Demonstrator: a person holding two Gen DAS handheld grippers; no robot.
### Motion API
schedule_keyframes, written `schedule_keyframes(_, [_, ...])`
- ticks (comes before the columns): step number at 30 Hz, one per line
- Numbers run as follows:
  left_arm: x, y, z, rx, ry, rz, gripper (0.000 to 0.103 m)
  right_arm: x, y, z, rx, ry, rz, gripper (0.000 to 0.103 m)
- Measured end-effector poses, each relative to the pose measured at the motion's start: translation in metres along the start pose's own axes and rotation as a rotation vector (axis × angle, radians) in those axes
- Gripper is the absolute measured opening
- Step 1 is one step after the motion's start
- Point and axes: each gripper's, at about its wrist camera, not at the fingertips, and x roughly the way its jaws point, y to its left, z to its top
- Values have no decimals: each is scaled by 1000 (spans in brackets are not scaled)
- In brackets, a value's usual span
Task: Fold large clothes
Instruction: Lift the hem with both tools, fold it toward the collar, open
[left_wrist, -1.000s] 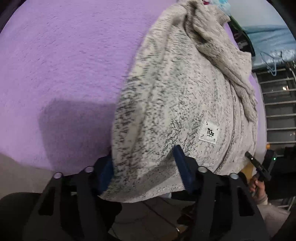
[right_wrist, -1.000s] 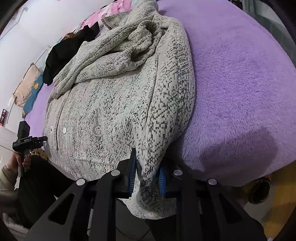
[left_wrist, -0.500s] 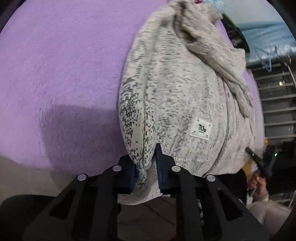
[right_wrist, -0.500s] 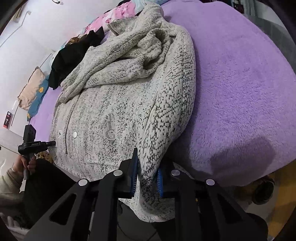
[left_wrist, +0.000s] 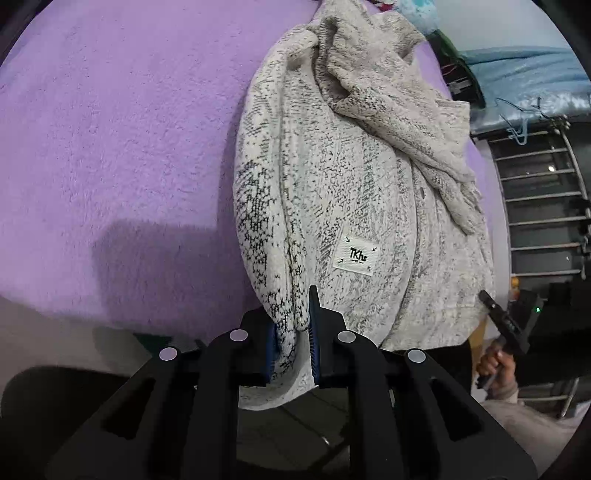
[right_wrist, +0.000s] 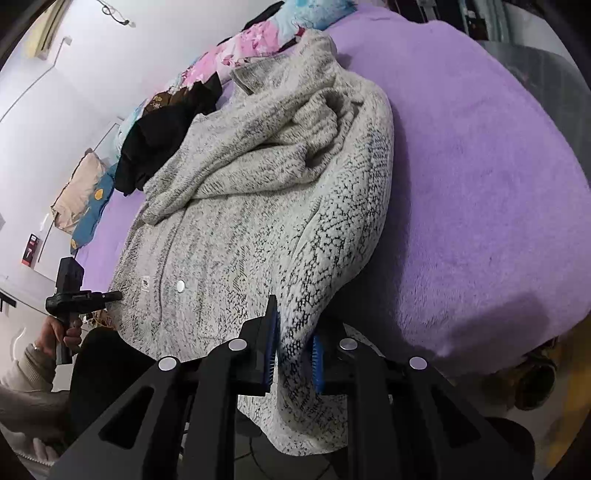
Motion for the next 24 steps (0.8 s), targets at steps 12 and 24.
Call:
schedule_keyframes(12, [-46,-33,17,-24,-37,-154,12,-35,22,36,-13,-57,58,14])
schedule_keyframes(24, [-85,-76,61,0,-100,-204,12,-61,42,84,-62,-126,104,13])
